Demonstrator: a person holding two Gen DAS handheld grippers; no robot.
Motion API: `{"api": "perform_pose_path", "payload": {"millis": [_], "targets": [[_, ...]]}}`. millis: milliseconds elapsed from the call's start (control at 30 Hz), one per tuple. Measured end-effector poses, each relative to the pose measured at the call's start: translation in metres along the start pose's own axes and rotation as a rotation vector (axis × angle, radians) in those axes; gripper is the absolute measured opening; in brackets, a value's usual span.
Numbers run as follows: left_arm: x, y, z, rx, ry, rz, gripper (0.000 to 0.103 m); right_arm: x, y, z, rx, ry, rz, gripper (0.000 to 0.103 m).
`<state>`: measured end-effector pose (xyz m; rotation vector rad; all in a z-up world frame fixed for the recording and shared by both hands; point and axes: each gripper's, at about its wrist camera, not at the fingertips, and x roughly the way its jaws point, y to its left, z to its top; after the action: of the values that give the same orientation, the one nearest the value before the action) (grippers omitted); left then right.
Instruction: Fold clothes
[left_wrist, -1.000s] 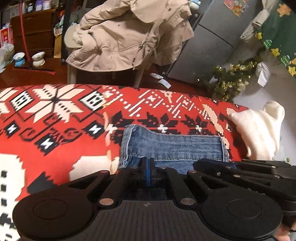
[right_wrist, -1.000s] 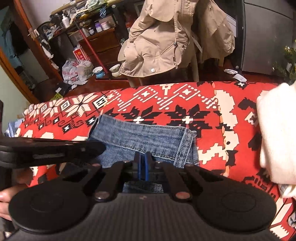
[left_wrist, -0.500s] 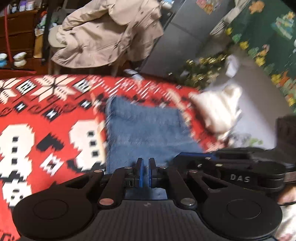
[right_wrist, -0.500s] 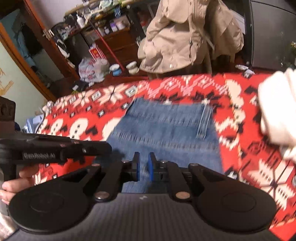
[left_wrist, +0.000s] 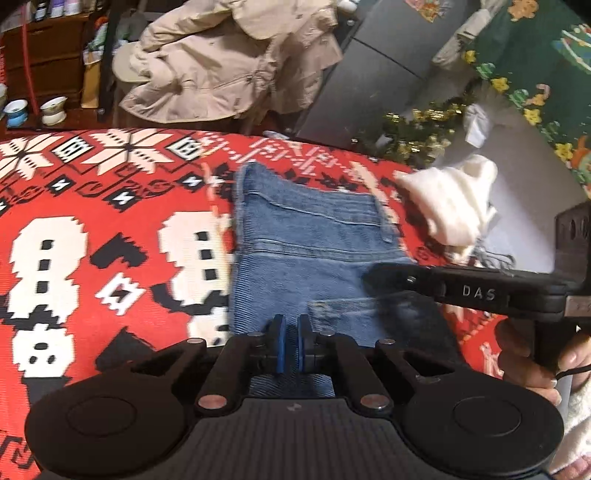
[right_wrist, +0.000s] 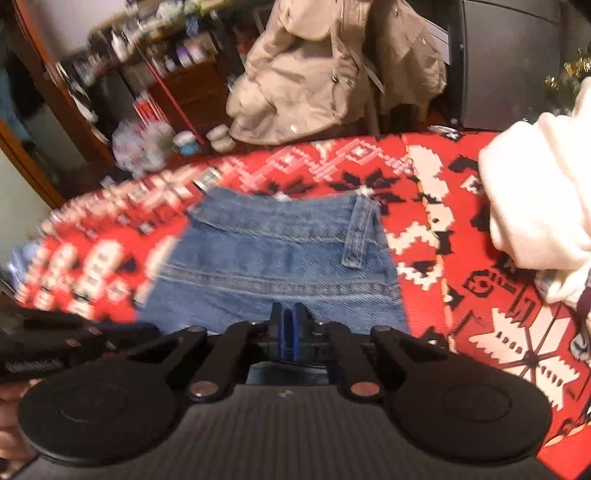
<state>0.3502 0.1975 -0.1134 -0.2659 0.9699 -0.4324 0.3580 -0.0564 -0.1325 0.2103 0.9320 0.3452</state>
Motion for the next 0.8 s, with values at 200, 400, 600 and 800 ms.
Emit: {"api": "perform_pose_path", "payload": {"millis": [200, 400, 600, 800], "targets": [[0.013, -0.002, -0.007, 0.001, 0.03, 0.041, 0.004, 0.023, 0.034, -0.001, -0.082, 0.039, 0.031, 0.008], [0.006, 0.011, -0.017, -0.054, 0.032, 0.019, 0.003, 0.031, 0.004, 0.002, -0.045, 0.032, -0.036, 0.0], [-0.009, 0.003, -0.024, -0.033, 0.036, 0.048, 0.003, 0.011, -0.026, 0.004, 0.001, 0.015, -0.06, 0.0], [-0.021, 0.001, -0.032, -0.014, 0.033, 0.056, 0.003, -0.018, -0.042, -0.003, -0.003, 0.005, -0.079, 0.004]]}}
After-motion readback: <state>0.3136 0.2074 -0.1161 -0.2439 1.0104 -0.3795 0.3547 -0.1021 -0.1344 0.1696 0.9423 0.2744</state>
